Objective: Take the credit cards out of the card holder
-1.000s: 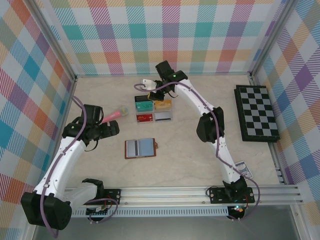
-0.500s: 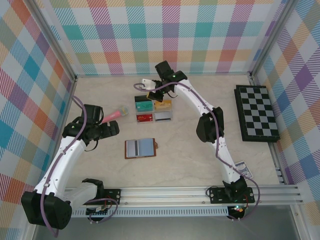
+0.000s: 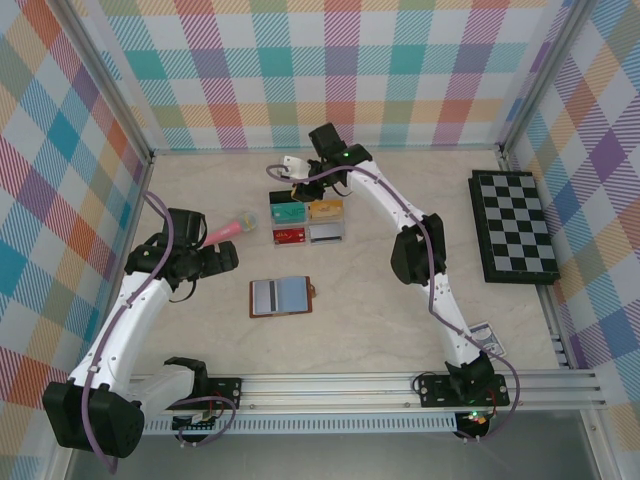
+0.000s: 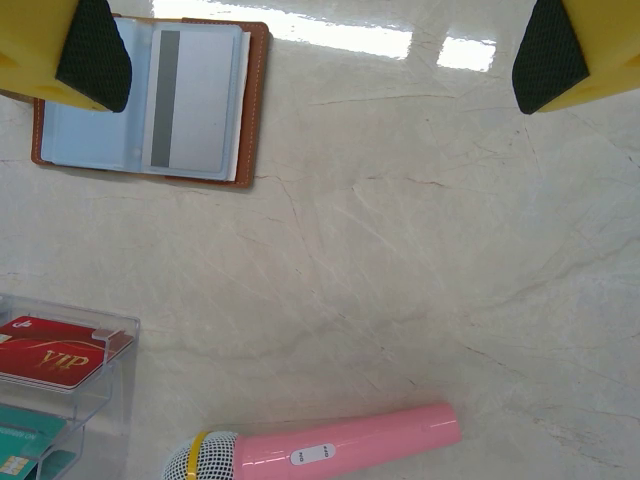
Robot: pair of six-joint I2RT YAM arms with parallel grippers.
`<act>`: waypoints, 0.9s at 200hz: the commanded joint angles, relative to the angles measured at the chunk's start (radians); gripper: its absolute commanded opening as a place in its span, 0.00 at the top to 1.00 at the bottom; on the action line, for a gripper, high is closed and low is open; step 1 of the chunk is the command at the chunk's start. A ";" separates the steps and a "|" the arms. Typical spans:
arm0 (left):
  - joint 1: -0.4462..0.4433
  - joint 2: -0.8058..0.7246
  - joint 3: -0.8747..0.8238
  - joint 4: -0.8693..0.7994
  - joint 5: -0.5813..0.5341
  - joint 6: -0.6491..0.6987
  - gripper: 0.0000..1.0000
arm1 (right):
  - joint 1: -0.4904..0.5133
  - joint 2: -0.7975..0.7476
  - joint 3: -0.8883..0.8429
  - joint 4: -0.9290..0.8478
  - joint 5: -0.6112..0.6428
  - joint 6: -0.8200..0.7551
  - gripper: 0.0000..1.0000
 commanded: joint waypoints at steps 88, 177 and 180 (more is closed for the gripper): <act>0.019 0.000 -0.011 -0.028 0.018 -0.003 0.00 | 0.006 -0.203 -0.043 -0.004 0.023 0.451 0.48; 0.019 0.029 -0.041 0.042 0.242 -0.110 0.00 | 0.037 -0.680 -0.813 0.285 0.079 1.011 0.45; 0.019 0.032 -0.047 0.053 0.257 -0.117 0.01 | 0.042 -0.687 -0.829 0.285 0.085 1.027 0.44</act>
